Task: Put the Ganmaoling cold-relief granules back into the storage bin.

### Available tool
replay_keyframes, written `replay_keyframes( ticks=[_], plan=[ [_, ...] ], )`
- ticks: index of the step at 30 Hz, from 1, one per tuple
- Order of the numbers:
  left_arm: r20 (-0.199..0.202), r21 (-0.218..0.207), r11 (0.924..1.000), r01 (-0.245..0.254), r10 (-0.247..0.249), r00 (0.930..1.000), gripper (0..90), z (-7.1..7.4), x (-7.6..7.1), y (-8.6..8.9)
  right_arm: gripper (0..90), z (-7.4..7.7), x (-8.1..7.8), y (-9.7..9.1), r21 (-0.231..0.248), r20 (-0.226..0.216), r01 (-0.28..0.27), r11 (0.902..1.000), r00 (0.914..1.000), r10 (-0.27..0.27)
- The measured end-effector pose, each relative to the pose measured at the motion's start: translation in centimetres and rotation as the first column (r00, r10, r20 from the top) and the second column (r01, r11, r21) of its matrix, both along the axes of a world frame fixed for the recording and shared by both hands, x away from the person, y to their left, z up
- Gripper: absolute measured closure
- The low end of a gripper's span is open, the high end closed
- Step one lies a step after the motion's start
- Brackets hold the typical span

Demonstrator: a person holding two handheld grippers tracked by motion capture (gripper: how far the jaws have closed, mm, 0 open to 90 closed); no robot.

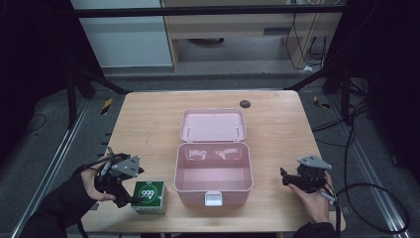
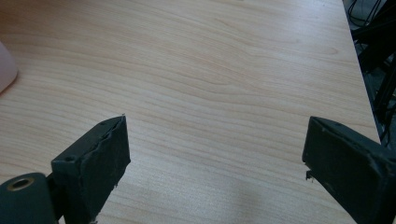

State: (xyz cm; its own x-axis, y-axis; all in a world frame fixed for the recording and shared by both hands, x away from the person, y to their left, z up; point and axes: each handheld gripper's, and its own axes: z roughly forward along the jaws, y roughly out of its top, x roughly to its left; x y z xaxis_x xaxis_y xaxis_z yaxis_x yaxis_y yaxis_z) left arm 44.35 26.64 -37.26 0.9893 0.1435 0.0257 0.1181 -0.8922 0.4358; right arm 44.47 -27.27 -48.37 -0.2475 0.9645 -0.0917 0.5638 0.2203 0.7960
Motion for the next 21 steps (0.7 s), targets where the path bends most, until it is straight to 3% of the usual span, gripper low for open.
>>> replay_keyframes(
  ticks=[9,21],
  plan=[
    [-0.006,0.028,0.9986,0.046,-0.046,0.9989,6.6,-1.0,-0.1,-1.0,6.9,-0.1,0.0,0.0,-0.005,-0.008,0.004,1.0000,1.0000,-0.004],
    [-0.015,0.071,0.9955,0.063,-0.062,0.9980,5.3,-2.6,0.1,-1.8,6.2,-0.3,0.1,0.0,-0.013,-0.018,0.002,0.9999,0.9998,-0.002]
  ],
)
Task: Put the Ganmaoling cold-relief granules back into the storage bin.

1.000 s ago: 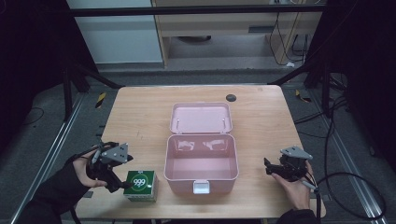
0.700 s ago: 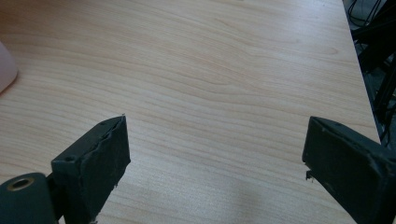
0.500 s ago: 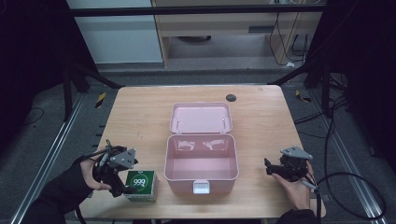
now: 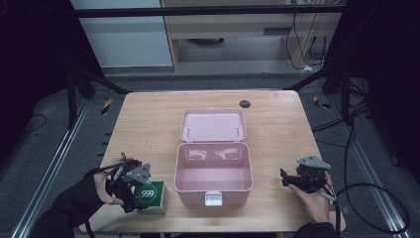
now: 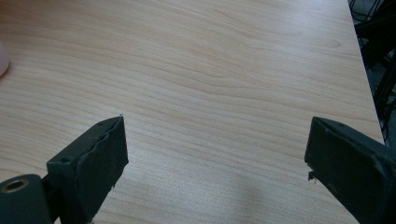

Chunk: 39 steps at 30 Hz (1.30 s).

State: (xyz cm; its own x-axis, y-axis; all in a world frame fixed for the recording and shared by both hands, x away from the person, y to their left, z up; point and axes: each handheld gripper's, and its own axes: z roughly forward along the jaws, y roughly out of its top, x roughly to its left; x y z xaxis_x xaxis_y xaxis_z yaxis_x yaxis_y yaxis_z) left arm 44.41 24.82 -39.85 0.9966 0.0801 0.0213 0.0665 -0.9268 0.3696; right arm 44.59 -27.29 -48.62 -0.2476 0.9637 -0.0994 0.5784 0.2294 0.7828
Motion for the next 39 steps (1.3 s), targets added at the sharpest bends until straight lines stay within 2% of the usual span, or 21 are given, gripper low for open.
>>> replay_keyframes(
  ticks=[7,10,18,28,34,39],
  plan=[
    [-0.001,0.014,0.9999,-0.004,0.004,1.0000,5.0,-0.9,0.3,-0.3,6.1,-0.1,0.0,0.0,-0.001,-0.008,0.001,1.0000,1.0000,-0.001],
    [-0.002,0.030,0.9995,0.009,-0.009,1.0000,5.0,-1.2,0.3,-0.5,6.1,-0.1,0.0,0.0,-0.002,-0.011,0.000,1.0000,0.9999,0.000],
    [-0.020,0.031,0.9995,0.003,-0.003,0.9998,4.6,-2.2,0.3,-0.8,5.9,-0.2,0.1,0.0,-0.010,-0.018,-0.001,1.0000,0.9998,0.000],
    [-0.043,0.075,0.9972,0.004,-0.001,0.9991,5.2,-3.9,0.5,-0.9,5.9,-0.3,0.1,0.0,-0.010,-0.023,-0.002,0.9999,0.9997,0.001],
    [-0.042,0.096,0.9954,0.009,-0.005,0.9991,9.1,-4.2,0.7,-1.1,5.9,-0.3,0.1,0.1,-0.008,-0.025,-0.005,1.0000,0.9997,0.004],
    [-0.046,0.090,0.9958,0.013,-0.009,0.9989,11.5,-4.2,0.8,-1.1,5.9,-0.3,0.1,0.1,-0.014,-0.026,-0.008,0.9999,0.9996,0.008]
  ],
)
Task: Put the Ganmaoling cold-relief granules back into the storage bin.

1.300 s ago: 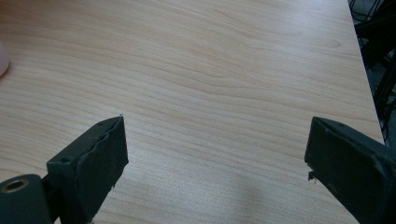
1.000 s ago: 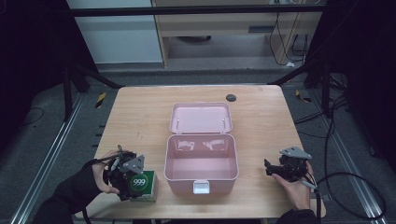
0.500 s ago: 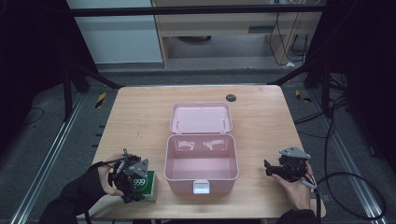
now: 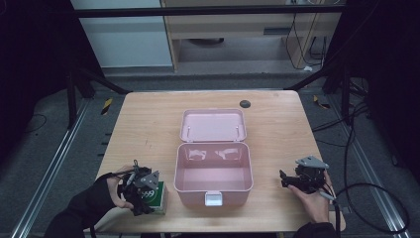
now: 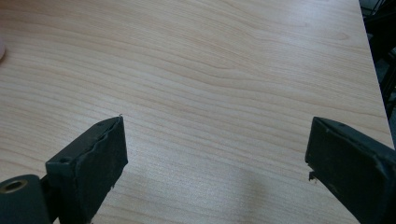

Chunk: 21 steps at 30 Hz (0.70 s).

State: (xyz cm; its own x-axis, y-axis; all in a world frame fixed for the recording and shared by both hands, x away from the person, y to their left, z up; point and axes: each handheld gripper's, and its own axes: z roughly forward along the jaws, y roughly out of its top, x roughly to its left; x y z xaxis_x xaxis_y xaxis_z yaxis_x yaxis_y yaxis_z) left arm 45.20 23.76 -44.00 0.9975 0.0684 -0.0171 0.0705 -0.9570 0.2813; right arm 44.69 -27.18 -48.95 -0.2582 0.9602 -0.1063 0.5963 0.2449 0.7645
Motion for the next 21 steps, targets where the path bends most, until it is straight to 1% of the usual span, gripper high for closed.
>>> replay_keyframes(
  ticks=[1,2,5,6,7,10,11,13,14,16,18,19,21],
  plan=[
    [-0.002,-0.010,0.9999,-0.011,0.011,0.9999,12.0,0.0,-0.1,0.1,5.9,0.0,0.0,0.0,-0.003,0.000,-0.002,1.0000,1.0000,0.002],
    [-0.002,-0.010,0.9999,-0.011,0.011,0.9999,12.3,0.0,-0.1,0.1,5.9,0.0,0.0,0.0,-0.003,0.000,-0.002,1.0000,1.0000,0.002],
    [-0.001,0.000,1.0000,-0.004,0.004,1.0000,13.1,0.1,-0.1,0.2,5.9,0.0,0.0,0.0,-0.003,-0.001,-0.001,1.0000,1.0000,0.001],
    [-0.005,-0.002,0.9999,-0.011,0.011,0.9999,13.1,0.1,-0.2,0.2,6.0,0.0,0.0,0.0,-0.002,0.000,0.000,1.0000,1.0000,0.000],
    [-0.006,0.010,0.9999,-0.011,0.011,0.9999,13.5,0.3,-0.2,0.2,6.0,0.1,0.0,0.0,0.001,0.000,-0.001,1.0000,1.0000,0.001],
    [-0.009,0.010,0.9998,-0.015,0.015,0.9998,13.7,0.5,-0.3,0.3,6.0,-0.1,0.0,0.0,0.000,-0.003,-0.002,1.0000,1.0000,0.002],
    [-0.012,-0.008,0.9993,-0.035,0.035,0.9993,13.8,1.0,-0.4,0.5,6.1,-0.1,0.0,0.0,-0.001,-0.007,-0.002,1.0000,1.0000,0.002],
    [-0.008,-0.009,0.9993,-0.037,0.037,0.9993,13.8,1.5,-0.2,0.6,6.1,-0.1,0.0,0.0,0.001,-0.007,0.000,1.0000,1.0000,0.000],
    [-0.008,-0.009,0.9993,-0.037,0.037,0.9993,13.8,1.5,-0.2,0.6,6.1,-0.1,0.0,0.0,0.001,-0.007,0.000,1.0000,1.0000,0.000],
    [-0.010,-0.026,0.9976,-0.065,0.064,0.9979,13.7,2.5,-0.1,0.9,6.1,-0.1,-0.1,0.0,0.005,-0.004,0.000,1.0000,1.0000,0.000],
    [-0.004,-0.031,0.9969,-0.073,0.073,0.9973,13.8,3.1,-0.1,1.0,6.1,-0.1,0.0,-0.1,0.001,-0.005,0.000,1.0000,1.0000,0.000],
    [-0.004,-0.031,0.9969,-0.073,0.073,0.9973,13.7,3.1,-0.1,1.0,6.1,-0.1,0.0,-0.1,0.001,-0.005,0.000,1.0000,1.0000,0.000],
    [0.013,-0.031,0.9967,-0.075,0.075,0.9971,13.7,4.2,0.0,1.1,6.1,-0.1,0.0,0.0,0.001,-0.006,0.000,1.0000,1.0000,0.000]
  ],
)
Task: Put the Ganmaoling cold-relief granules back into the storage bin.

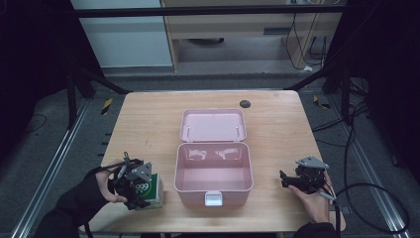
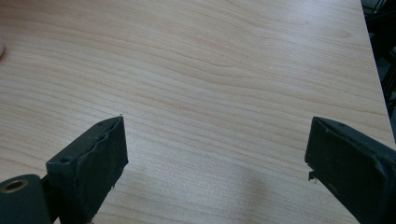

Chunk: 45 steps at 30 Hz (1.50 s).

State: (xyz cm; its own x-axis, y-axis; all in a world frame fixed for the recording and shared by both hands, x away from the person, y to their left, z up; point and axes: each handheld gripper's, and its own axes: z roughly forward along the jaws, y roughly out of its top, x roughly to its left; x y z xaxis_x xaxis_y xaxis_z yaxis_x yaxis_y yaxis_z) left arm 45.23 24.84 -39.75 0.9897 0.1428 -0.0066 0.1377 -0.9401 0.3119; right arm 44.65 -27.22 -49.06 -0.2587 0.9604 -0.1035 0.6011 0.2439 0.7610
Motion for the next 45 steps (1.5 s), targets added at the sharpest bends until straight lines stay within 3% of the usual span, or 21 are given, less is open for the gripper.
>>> replay_keyframes(
  ticks=[13,23,29,34,45],
  plan=[
    [0.039,-0.047,0.9979,-0.044,0.046,0.9982,13.8,3.9,0.3,0.3,6.1,-0.1,0.0,0.0,0.002,0.001,0.000,1.0000,1.0000,0.000],
    [0.085,-0.069,0.9965,-0.047,0.053,0.9949,13.8,7.4,1.0,-0.3,6.0,0.0,0.0,0.0,0.002,0.003,0.000,1.0000,1.0000,0.000],
    [0.086,-0.078,0.9957,-0.051,0.057,0.9946,13.8,8.8,1.1,-0.9,6.0,-0.1,0.0,0.0,0.001,0.002,-0.001,1.0000,1.0000,0.001],
    [0.089,-0.060,0.9970,-0.049,0.054,0.9946,13.9,9.9,1.5,-1.3,6.0,-0.1,0.0,0.0,-0.001,0.004,-0.001,1.0000,1.0000,0.001],
    [0.098,-0.065,0.9976,-0.023,0.029,0.9948,13.9,11.3,2.1,-3.3,5.9,0.0,0.0,-0.1,0.003,0.003,0.001,1.0000,1.0000,-0.001]
  ],
)
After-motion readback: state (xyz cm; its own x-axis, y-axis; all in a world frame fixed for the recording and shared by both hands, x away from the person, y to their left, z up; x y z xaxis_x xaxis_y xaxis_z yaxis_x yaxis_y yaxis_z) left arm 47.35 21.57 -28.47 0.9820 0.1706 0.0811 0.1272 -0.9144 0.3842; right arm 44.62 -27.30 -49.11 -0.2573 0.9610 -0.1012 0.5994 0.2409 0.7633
